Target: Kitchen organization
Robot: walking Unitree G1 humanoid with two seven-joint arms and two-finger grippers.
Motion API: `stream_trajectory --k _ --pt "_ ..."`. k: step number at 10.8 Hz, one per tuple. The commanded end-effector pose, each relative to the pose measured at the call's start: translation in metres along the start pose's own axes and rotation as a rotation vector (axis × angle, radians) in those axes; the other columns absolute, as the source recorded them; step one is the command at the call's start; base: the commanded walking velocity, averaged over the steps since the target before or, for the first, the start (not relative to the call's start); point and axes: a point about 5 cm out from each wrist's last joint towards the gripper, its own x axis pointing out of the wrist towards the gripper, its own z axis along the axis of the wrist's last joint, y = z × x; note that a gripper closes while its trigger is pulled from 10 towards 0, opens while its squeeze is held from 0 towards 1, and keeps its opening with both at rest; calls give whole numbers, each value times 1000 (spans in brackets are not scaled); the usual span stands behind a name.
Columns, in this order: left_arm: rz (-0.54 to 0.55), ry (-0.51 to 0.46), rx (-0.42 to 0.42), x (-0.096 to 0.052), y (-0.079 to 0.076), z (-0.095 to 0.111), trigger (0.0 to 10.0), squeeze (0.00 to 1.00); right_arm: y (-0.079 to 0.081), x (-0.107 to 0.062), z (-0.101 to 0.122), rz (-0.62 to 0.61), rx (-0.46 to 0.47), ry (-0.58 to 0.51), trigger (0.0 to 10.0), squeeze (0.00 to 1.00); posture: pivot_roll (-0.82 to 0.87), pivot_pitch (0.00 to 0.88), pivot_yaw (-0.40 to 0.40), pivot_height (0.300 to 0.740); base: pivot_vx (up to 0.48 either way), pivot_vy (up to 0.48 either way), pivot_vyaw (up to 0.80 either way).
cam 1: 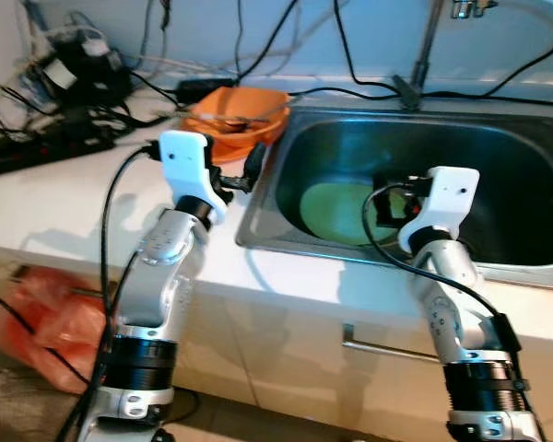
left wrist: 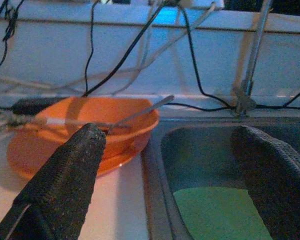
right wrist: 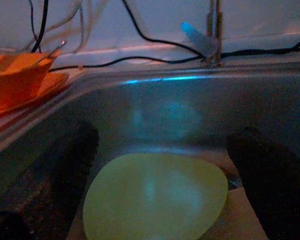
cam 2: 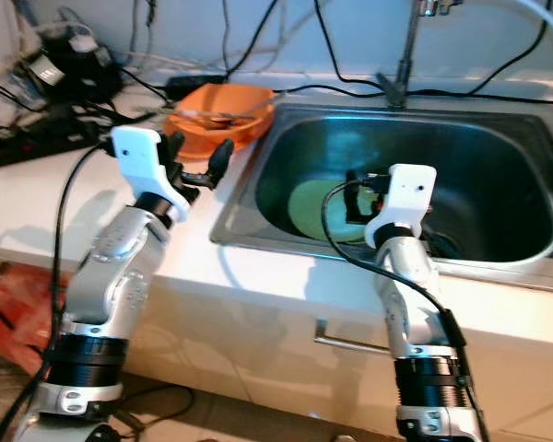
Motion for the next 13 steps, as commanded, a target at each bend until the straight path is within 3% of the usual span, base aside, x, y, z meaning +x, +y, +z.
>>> stream_trajectory --k 1,3,7,10,13 --pt "59 16 -5 -7 8 -4 10000 0 11 1 7 37 -6 -13 10000 0 45 76 69 740 0 0 0" --pt "117 74 -30 -19 12 -22 10000 0 21 0 7 66 -11 -10 10000 0 38 72 51 740 0 240 0" --pt "132 58 -33 -12 12 -17 10000 0 27 5 13 72 -22 -22 10000 0 41 56 42 740 0 426 0" --pt "115 30 -26 -9 11 -14 10000 0 22 5 6 3 -17 -35 10000 0 45 61 40 740 0 0 0" --pt "91 5 -43 -2 6 -10 10000 0 28 7 8 -12 -21 -59 10000 0 43 52 37 740 0 0 -344"
